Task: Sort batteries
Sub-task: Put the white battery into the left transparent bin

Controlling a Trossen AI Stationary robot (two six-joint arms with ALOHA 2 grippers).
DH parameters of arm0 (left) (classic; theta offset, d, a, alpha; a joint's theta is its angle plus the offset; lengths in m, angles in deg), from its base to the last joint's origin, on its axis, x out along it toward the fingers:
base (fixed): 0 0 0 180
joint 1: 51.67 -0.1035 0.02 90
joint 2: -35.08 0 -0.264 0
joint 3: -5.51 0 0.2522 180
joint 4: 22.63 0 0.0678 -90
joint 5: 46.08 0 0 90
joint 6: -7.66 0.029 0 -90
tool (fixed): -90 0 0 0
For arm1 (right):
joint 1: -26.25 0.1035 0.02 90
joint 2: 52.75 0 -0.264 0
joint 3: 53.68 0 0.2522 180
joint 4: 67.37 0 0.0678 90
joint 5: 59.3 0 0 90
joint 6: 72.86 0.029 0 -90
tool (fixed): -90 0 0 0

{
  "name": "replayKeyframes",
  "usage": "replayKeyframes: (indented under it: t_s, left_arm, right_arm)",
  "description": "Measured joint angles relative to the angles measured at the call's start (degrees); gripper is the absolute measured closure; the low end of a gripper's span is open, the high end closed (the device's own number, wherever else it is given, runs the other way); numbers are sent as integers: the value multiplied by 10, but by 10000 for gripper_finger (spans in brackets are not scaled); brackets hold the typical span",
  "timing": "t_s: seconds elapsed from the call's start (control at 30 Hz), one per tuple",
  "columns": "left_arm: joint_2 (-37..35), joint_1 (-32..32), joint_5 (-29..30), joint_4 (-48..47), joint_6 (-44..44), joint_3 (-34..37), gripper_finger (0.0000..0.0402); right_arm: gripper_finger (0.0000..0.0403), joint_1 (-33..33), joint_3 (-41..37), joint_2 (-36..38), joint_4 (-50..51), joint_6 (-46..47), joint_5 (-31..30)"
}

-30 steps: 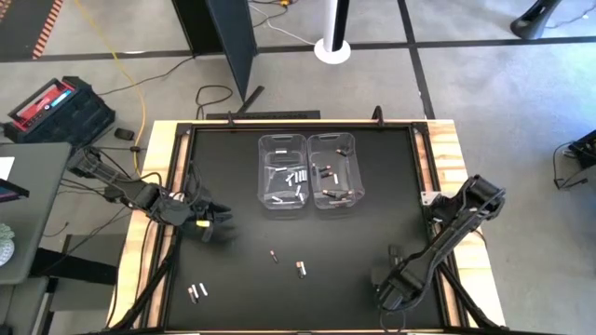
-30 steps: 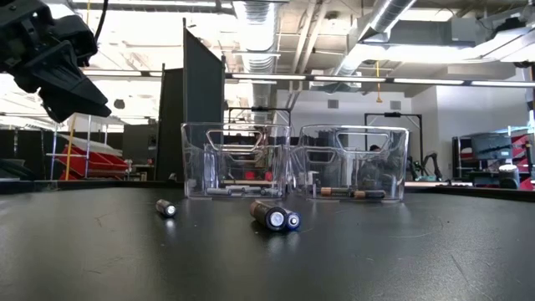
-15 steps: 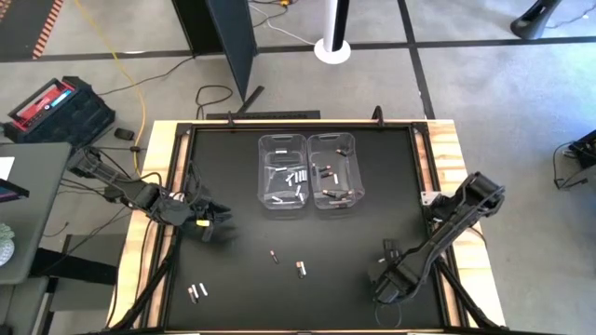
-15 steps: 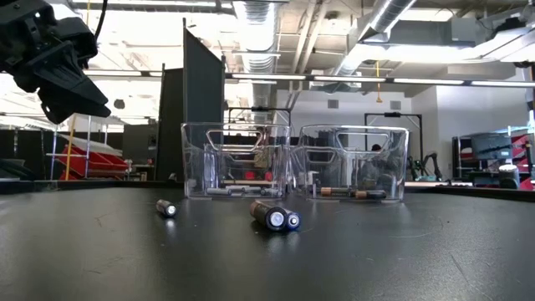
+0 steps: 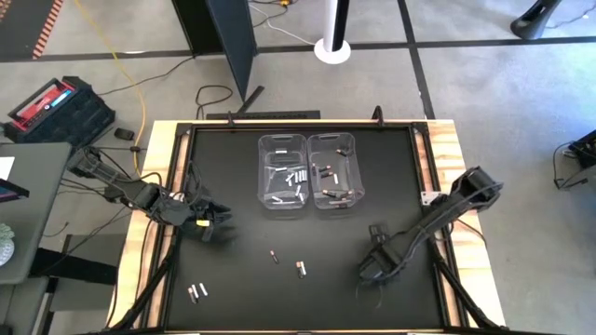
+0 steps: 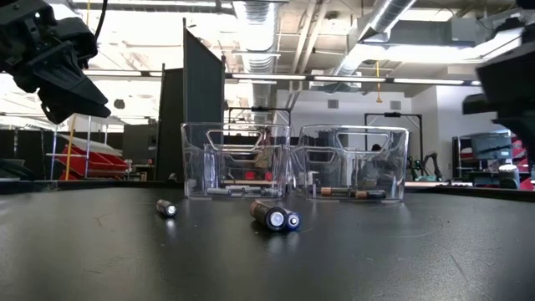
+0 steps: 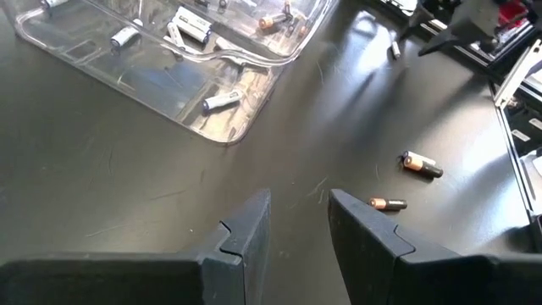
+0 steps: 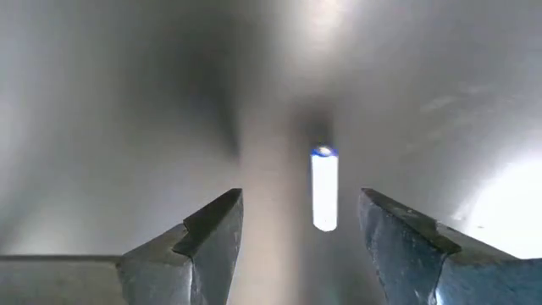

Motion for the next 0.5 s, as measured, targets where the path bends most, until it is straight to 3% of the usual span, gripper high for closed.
replayKeyframes:
  t_s: [0.3,0.5]
  left_arm:
    - [0,0,0,-3,31,0,284]
    - [0,0,6,-3,37,0,284]
  right_arm:
    - [148,-99,-117,94,-92,-64,35]
    - [148,-156,-133,85,-151,-131,67]
